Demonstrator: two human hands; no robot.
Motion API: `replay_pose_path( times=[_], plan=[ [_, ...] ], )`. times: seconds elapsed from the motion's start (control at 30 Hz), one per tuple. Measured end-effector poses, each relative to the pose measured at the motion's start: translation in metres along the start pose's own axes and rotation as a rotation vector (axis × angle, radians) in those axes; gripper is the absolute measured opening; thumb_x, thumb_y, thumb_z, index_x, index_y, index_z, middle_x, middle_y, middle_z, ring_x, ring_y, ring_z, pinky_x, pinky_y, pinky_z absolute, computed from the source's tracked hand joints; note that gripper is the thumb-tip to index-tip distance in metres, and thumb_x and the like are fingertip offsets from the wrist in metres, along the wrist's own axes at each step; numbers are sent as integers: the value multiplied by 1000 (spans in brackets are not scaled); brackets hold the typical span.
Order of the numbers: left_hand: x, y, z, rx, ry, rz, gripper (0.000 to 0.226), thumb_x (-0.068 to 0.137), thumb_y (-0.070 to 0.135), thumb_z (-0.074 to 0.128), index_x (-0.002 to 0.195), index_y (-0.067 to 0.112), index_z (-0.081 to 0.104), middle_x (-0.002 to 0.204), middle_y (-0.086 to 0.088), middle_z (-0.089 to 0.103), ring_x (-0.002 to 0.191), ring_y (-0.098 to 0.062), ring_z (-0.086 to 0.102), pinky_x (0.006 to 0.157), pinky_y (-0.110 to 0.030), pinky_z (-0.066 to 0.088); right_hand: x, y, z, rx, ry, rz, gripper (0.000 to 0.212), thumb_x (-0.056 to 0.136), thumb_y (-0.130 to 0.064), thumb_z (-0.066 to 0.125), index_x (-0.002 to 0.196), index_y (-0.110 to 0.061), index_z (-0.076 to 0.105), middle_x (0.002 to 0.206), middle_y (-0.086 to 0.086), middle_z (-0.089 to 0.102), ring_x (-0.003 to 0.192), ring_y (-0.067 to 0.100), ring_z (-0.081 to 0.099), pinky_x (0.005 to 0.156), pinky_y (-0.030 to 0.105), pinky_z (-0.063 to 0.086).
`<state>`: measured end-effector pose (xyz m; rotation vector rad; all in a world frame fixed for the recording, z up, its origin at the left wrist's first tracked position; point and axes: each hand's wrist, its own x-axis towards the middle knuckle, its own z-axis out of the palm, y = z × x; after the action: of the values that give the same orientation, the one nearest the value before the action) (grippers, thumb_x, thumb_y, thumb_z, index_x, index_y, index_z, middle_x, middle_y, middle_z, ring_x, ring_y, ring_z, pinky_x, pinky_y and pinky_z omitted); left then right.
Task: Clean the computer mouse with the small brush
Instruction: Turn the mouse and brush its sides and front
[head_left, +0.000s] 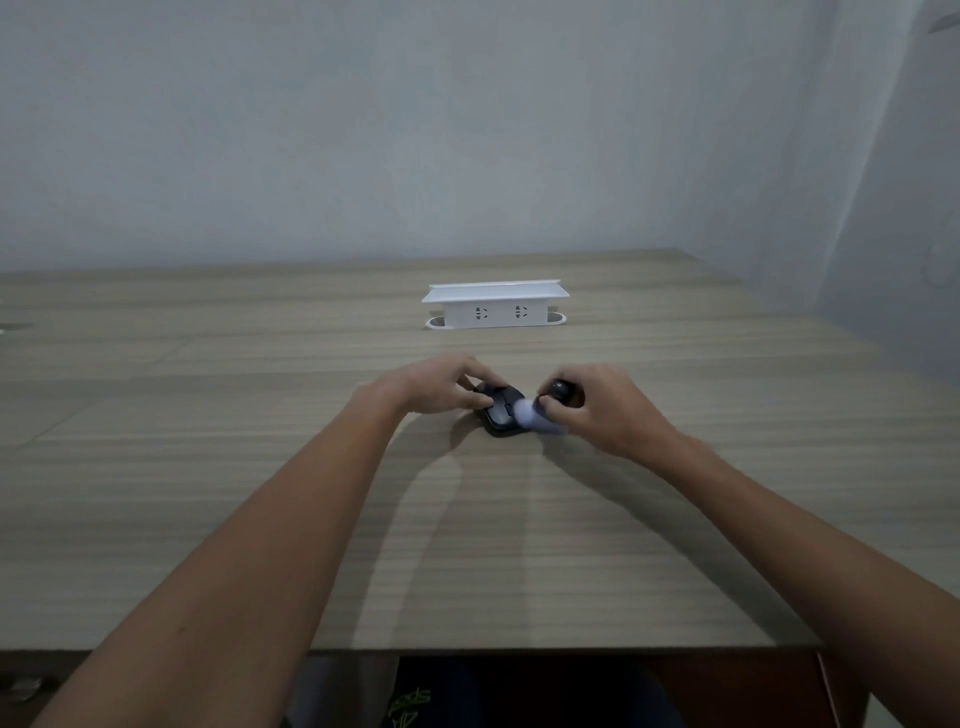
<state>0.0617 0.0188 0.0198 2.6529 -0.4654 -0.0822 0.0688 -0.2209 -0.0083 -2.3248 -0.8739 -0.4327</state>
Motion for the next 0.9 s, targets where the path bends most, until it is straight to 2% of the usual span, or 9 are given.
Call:
replay_pose_path(
  times=[0.13,0.2,0.3,0.4,0.53,0.57,0.7,0.83,0.9],
  plan=[
    [4,-3,2,13,-5,-35,39,95,19,65,133,16,63,118,7,57,115,-21,61,101,-31,48,-3,5,-5,4,111,20,9,84,-18,69,89,-14,76,79,0,75,75,18,68,70,34,51],
    [5,-6,3,16,-4,-29,38,94,19,65,132,16,64,114,8,56,114,-23,62,103,-37,48,-6,-5,-6,43,44,-66,10,86,-21,70,91,-16,77,80,-5,74,74,12,66,68,26,49],
    [6,-9,4,-2,3,-34,37,94,20,65,131,16,65,117,3,54,112,-21,63,103,-35,48,-4,-6,-2,-15,-37,-76,12,86,-21,70,94,-15,77,83,-1,75,76,17,66,69,31,49],
    [7,-8,6,-14,10,-41,38,95,20,65,132,16,64,119,0,52,108,-18,61,99,-26,46,1,3,-4,-49,32,-12,14,85,-19,69,94,-13,77,85,3,76,78,22,68,71,36,52],
    [5,-8,6,-19,2,-40,37,95,20,63,132,18,64,122,-2,53,107,-15,61,97,-24,46,-1,-11,-2,30,-9,-91,10,87,-21,71,91,-16,78,78,-4,74,68,10,62,60,15,42],
    [6,-8,6,-19,4,-42,37,95,20,64,132,18,64,121,-2,53,108,-16,61,99,-26,47,0,-11,-1,15,-21,-84,11,86,-21,71,91,-15,78,78,-2,74,68,11,61,60,15,41],
    [5,-8,7,-6,4,-68,40,95,21,64,135,18,62,119,0,51,115,-21,62,96,-23,43,7,-1,-4,-77,43,-9,15,85,-21,67,92,-12,77,84,4,77,77,23,68,70,36,53],
    [3,-10,6,-2,3,-47,38,95,21,64,133,20,63,124,-7,53,113,-22,63,97,-22,44,3,-16,-4,62,-10,-66,10,86,-21,70,89,-16,78,73,-3,73,65,11,63,62,26,47],
    [3,-10,6,-1,2,-52,38,95,22,64,133,21,63,122,-6,53,112,-23,63,102,-28,46,4,-13,1,30,-39,-50,11,85,-21,70,89,-15,78,75,0,73,67,13,63,62,27,46]
  ],
)
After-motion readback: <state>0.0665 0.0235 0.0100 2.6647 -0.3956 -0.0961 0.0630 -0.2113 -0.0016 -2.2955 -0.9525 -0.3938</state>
